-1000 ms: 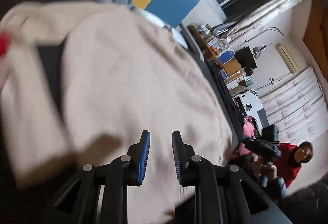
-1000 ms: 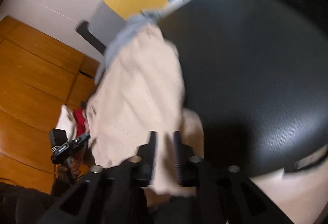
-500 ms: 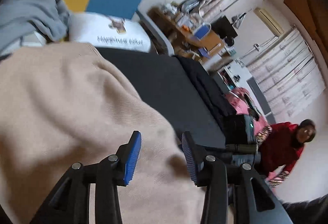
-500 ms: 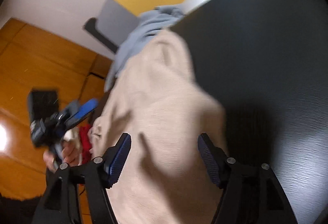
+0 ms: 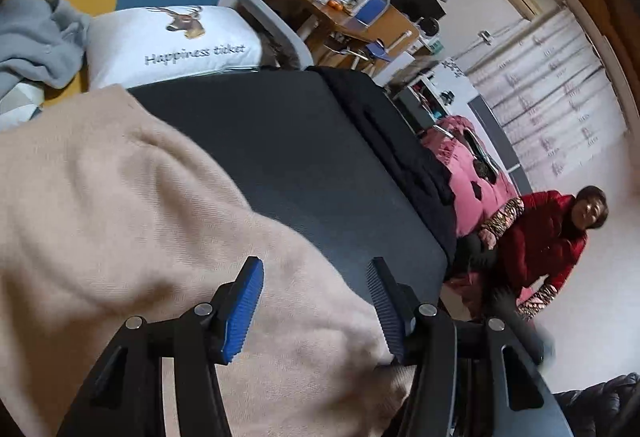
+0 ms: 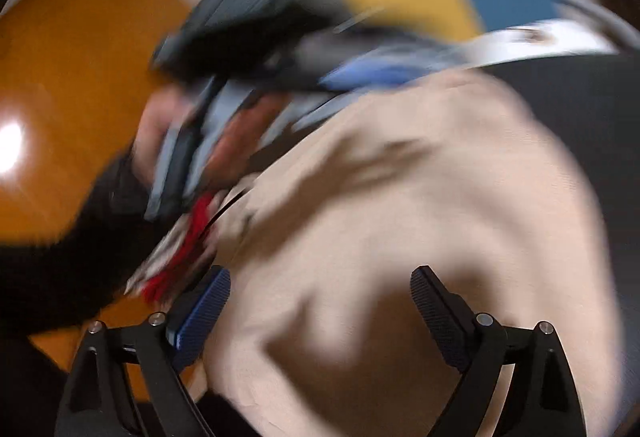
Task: Fold clothes
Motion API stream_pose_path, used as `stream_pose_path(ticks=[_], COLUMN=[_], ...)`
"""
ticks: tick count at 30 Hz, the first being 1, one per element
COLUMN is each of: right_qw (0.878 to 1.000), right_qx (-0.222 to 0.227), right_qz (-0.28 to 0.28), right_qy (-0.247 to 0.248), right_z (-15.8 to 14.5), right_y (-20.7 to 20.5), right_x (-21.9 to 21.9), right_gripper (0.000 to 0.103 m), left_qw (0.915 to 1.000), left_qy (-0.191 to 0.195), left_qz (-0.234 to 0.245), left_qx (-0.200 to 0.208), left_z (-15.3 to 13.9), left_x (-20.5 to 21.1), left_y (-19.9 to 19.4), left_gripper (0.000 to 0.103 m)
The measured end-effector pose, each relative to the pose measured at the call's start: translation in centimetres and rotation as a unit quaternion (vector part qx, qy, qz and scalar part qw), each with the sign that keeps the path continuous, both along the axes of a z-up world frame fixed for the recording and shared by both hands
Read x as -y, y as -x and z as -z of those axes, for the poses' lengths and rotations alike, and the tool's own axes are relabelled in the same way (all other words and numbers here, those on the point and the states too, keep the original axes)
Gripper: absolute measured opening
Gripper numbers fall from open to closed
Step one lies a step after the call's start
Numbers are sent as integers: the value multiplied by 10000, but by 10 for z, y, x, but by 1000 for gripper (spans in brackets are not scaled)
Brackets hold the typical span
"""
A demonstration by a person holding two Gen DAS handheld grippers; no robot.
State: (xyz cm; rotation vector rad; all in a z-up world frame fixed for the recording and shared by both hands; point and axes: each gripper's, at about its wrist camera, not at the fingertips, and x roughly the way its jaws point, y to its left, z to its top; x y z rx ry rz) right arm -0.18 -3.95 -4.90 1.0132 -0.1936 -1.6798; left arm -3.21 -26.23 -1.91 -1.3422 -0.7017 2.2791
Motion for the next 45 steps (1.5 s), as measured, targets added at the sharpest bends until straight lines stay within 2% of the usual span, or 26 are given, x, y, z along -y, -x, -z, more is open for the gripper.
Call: stream_pose_path(ticks=[1, 4, 5, 7, 10, 11, 12, 14, 16, 20, 22, 23, 24, 25, 28, 30, 33, 35, 36, 37, 39, 42, 44, 45], right_qw=[9992, 9898, 9874, 9865, 9895, 9874, 9892, 9936, 9950, 9919, 9890, 9872, 9863, 9853, 9856, 9923, 9987, 9956, 9945, 9930, 9901, 9917, 9926, 9928], right_qx=[8, 128, 337, 768, 1413, 1577, 1446, 928, 499, -585, -839, -962, -968, -967, -725, -613, -487, -529, -452, -369, -222, 172, 46, -22], right_qz=[371, 1229, 1304, 1150, 288, -10, -45, -126, -422, -985, -1121, -1187, -1276, -1367, -1490, -1035, 126, 577, 603, 621, 583, 201, -14, -122], right_qy=[-126, -712, -834, -874, -139, 133, 241, 639, 754, 545, 481, 449, 388, 327, 330, 305, -3, -510, -726, -939, -1257, -1261, -1213, -1187], right_z=[3, 19, 30, 47, 52, 51, 46, 24, 7, -6, -5, -5, -4, -2, -1, -2, 6, 19, 27, 35, 48, 62, 62, 62], right_y=[13, 48, 60, 70, 60, 54, 49, 31, 10, -48, -65, -74, -78, -83, -77, -56, -14, 12, 20, 27, 42, 48, 40, 36], right_x=[-21, -70, -81, -81, -55, -45, -39, -23, -7, 41, 54, 61, 63, 65, 44, 16, -16, -28, -23, -18, 7, 37, 56, 65], right_gripper=[102, 103, 103, 103, 103, 103, 103, 103, 103, 103, 103, 103, 103, 103, 103, 103, 103, 91, 72, 60, 59, 59, 59, 47], left_qw=[10000, 9998, 9997, 9994, 9982, 9979, 9975, 9955, 9936, 9862, 9815, 9808, 9798, 9795, 9876, 9899, 9913, 9914, 9915, 9915, 9917, 9914, 9913, 9915], left_qy=[-35, -80, -100, -138, -238, -200, -149, -129, 39, 536, 980, 1103, 1225, 1283, 870, 684, 399, 227, 110, -11, -127, -322, -436, -499], left_qz=[14, 72, 103, 178, 381, 434, 506, 715, 875, 1183, 1115, 977, 838, 669, 32, -241, -520, -666, -707, -744, -813, -904, -950, -955], left_qx=[20, 140, 186, 263, 393, 431, 473, 605, 717, 1028, 1212, 1277, 1342, 1401, 1306, 1222, 1139, 1106, 1090, 1064, 992, 893, 801, 726], left_z=[2, 12, 15, 20, 21, 21, 20, 19, 20, 30, 40, 46, 52, 57, 66, 69, 77, 84, 87, 90, 92, 92, 91, 90], left_x=[-3, -19, -24, -33, -45, -49, -54, -62, -69, -80, -76, -68, -59, -48, -1, 21, 40, 48, 51, 55, 58, 64, 67, 67], left_y=[1, 0, 0, -1, -2, -2, -2, -1, -2, -7, -17, -24, -31, -38, -73, -98, -127, -141, -144, -147, -149, -155, -157, -158], left_gripper=[55, 55, 55, 55, 57, 64, 72, 72, 72, 73, 64, 45, 20, 12, 12, 12, 12, 12, 13, 13, 13, 13, 13, 13])
